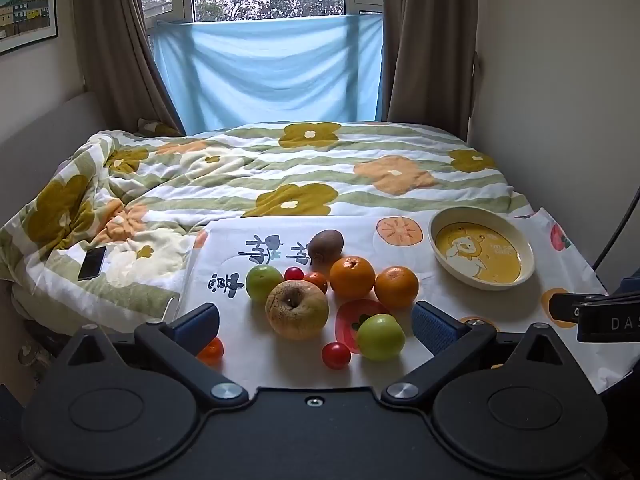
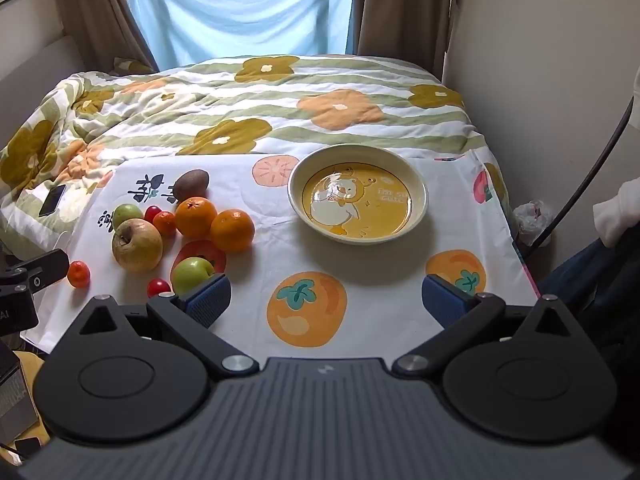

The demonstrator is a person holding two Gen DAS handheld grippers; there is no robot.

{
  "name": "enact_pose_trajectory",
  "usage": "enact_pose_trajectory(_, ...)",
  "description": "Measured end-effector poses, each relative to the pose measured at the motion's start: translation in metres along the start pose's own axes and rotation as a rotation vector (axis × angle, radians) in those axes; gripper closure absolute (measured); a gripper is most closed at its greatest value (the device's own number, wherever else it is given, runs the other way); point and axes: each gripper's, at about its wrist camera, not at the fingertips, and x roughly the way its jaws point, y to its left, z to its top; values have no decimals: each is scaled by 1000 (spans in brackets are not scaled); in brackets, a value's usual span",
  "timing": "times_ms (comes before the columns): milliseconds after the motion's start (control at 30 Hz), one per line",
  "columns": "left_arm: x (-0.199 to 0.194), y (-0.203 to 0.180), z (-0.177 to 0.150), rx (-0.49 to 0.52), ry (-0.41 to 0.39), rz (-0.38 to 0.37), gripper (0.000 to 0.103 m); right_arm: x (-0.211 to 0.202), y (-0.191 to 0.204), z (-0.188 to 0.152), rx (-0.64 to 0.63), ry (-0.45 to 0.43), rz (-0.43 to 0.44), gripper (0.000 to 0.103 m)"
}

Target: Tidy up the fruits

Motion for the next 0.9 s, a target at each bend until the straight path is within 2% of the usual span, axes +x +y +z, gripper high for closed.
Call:
enact_pose_trajectory(133, 0, -11, 1, 9, -5, 11, 0, 0, 0, 1, -3, -2, 2, 0)
enact_pose_trajectory(267, 1, 1, 1, -24, -4, -16, 0, -2, -1, -1, 3, -9, 4, 0)
enact_pose_trajectory(900, -10, 2, 0, -29, -23, -15, 0, -9, 2, -2, 5, -9, 9, 0)
